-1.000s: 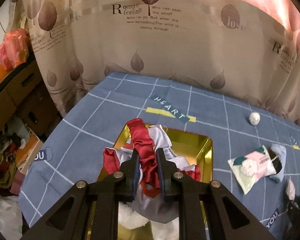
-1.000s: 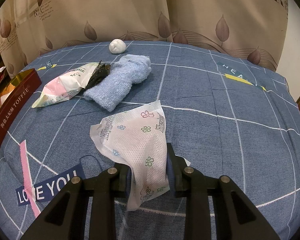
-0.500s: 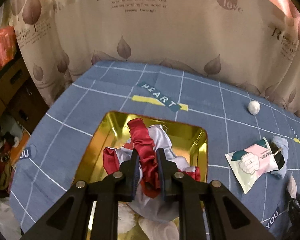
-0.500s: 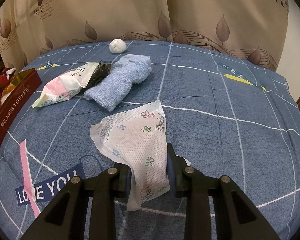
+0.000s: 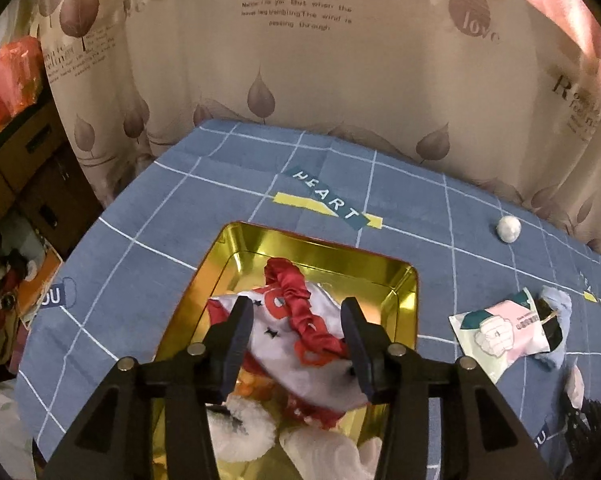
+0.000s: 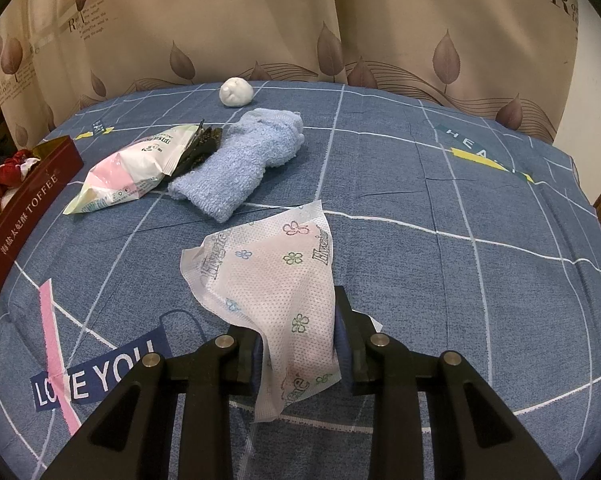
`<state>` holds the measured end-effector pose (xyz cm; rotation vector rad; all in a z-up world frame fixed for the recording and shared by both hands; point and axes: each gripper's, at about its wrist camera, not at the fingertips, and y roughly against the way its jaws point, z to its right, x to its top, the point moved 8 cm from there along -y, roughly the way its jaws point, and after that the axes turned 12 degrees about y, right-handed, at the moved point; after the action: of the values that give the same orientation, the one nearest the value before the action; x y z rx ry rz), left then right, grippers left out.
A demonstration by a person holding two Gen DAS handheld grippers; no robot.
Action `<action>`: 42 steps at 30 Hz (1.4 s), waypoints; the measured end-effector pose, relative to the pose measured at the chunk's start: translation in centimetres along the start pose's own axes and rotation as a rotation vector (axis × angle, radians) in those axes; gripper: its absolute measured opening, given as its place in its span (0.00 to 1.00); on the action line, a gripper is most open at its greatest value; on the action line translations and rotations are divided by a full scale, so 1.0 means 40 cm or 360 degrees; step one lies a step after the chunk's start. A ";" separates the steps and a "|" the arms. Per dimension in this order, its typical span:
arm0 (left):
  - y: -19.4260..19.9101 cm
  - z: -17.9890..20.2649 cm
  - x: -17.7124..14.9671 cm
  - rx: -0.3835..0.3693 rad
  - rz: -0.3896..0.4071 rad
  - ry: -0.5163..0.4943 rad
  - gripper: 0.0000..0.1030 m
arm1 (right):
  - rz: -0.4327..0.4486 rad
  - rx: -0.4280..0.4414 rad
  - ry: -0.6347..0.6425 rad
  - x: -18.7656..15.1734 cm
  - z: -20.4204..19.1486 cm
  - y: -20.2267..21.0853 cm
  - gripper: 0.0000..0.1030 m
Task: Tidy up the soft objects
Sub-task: 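Carry the floral pad into the tin and open the right gripper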
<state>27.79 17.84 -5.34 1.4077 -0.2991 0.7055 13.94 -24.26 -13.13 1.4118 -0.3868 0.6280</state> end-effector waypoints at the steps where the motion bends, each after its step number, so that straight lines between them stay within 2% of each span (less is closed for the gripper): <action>1: 0.015 -0.002 -0.004 0.0002 0.0013 -0.0007 0.45 | 0.0000 0.0000 0.0000 0.000 0.001 -0.001 0.28; 6: 0.085 -0.023 -0.036 0.0000 0.0085 -0.0062 0.46 | 0.0000 -0.0001 0.0001 0.000 0.000 0.000 0.28; 11: 0.147 -0.090 -0.100 0.0037 0.0146 -0.0048 0.46 | -0.0002 -0.0005 0.0004 0.001 0.001 0.000 0.28; 22: 0.246 -0.238 -0.198 0.0274 0.0423 0.0016 0.48 | 0.0010 0.0015 -0.0007 0.001 -0.001 0.000 0.28; 25: 0.250 -0.247 -0.208 0.0304 0.0466 -0.0005 0.48 | 0.0020 0.0013 -0.0011 0.002 -0.001 0.005 0.21; 30: 0.243 -0.263 -0.206 0.0339 0.0474 -0.0012 0.51 | 0.0021 -0.0005 -0.0007 0.004 -0.004 0.019 0.19; 35: 0.239 -0.279 -0.202 0.0319 0.0450 0.0040 0.51 | 0.0030 0.0018 -0.0002 0.022 -0.024 0.040 0.19; 42: 0.234 -0.317 -0.202 0.0318 0.0414 0.0166 0.52 | 0.0101 0.0114 0.0097 0.095 -0.128 0.092 0.19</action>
<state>13.23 27.90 -4.79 1.5300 -0.3403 1.0427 14.07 -18.42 -8.64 1.4493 -0.3648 0.7413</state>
